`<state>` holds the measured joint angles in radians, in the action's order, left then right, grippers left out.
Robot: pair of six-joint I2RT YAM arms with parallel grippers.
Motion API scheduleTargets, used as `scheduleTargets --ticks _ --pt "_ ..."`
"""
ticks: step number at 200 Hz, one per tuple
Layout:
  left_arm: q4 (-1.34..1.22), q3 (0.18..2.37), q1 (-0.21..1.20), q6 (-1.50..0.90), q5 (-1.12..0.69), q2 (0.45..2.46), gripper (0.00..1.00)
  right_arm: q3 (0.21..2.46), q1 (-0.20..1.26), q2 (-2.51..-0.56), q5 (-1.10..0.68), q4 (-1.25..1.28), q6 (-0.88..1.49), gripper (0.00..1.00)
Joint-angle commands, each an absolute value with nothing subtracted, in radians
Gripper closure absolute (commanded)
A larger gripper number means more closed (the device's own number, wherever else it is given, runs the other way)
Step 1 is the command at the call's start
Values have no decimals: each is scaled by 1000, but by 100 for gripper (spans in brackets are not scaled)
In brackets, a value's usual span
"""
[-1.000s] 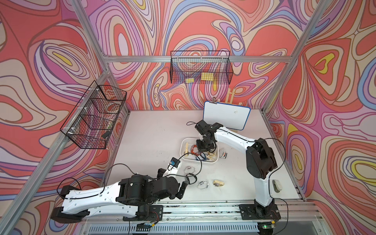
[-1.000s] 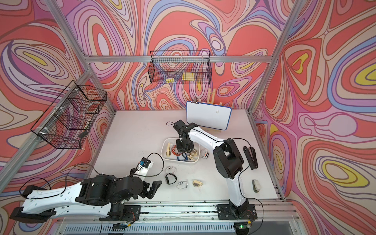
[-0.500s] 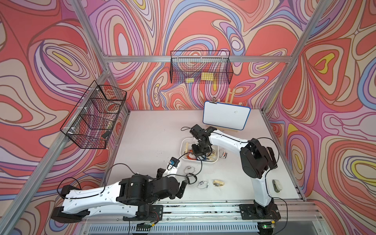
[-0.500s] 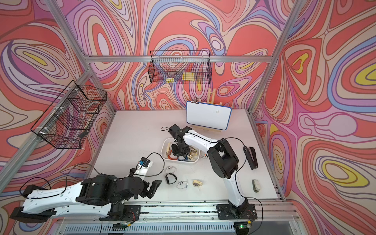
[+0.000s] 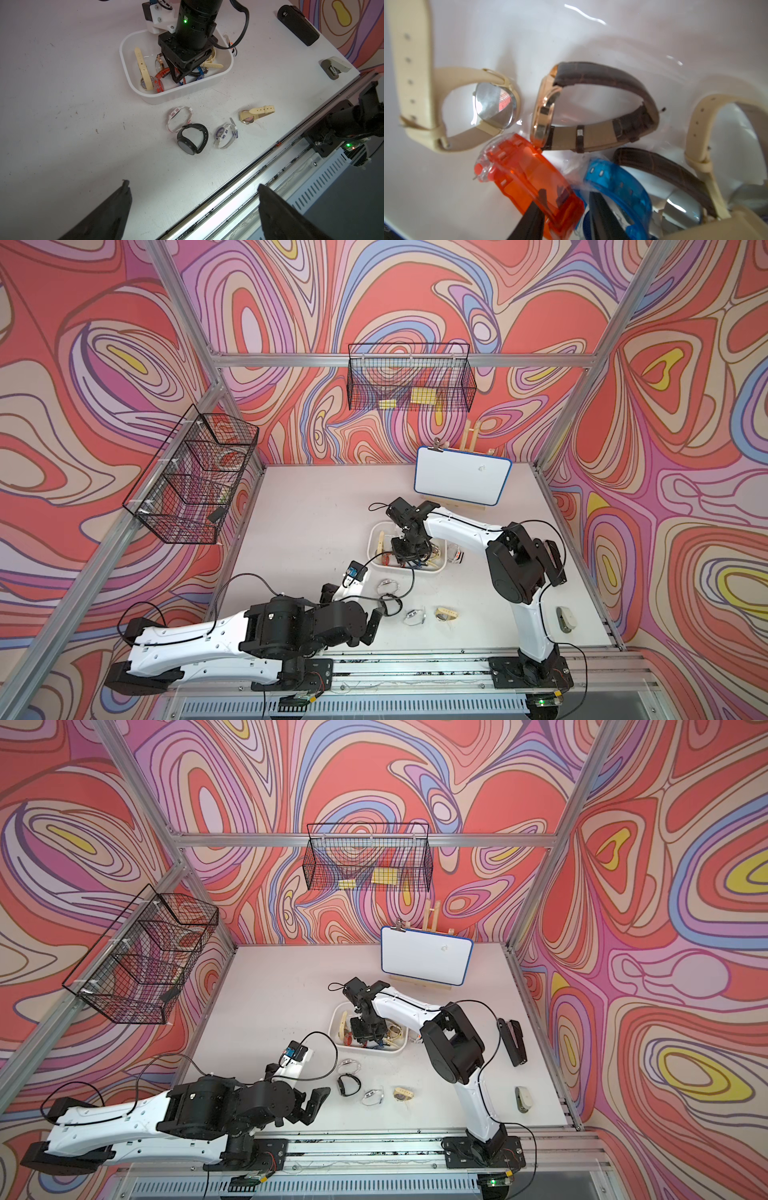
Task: Put the watch into the storage box
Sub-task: Place the watch in the storage box.
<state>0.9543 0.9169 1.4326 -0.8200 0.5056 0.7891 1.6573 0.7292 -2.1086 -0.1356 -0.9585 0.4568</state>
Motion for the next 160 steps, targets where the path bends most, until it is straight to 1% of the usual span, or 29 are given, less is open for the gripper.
scheduleTargets --ticks 1,44,54,72,91,100,130,160 --pt "966 921 1431 -828 522 796 0 1636 734 -2044 -115 -967 459 58" --pt "963 933 1431 -819 520 816 0 1620 734 -1952 -118 -968 467 53" --pt "961 934 1432 -818 518 822 0 1613 735 -1921 -119 -965 469 49" --pt "941 931 1431 -811 510 833 0 1601 735 -1859 -114 -965 468 35" --pt "909 931 1431 -794 499 854 0 1565 732 -1778 -80 -958 471 12" --pt "893 933 1431 -785 494 866 0 1538 731 -1709 -65 -954 471 3" --pt "819 924 1414 -749 453 904 0 1410 708 -1522 -12 -953 486 2" --pt "688 896 1369 -704 294 957 0 1237 690 -1313 13 -974 558 2"
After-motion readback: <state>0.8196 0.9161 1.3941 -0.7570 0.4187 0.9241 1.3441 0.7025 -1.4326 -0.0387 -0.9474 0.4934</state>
